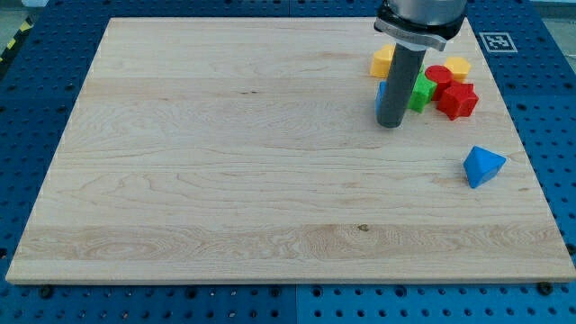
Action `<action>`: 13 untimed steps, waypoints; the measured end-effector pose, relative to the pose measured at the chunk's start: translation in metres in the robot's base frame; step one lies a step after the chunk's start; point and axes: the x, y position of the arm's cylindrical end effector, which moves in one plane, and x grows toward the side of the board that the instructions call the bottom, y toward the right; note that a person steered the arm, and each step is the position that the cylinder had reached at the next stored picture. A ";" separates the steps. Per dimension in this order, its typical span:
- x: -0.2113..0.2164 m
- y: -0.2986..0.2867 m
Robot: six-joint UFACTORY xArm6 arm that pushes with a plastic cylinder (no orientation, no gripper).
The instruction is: Slide the green circle to the center
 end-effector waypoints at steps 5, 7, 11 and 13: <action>0.136 0.101; 0.117 0.100; 0.089 0.100; 0.074 0.101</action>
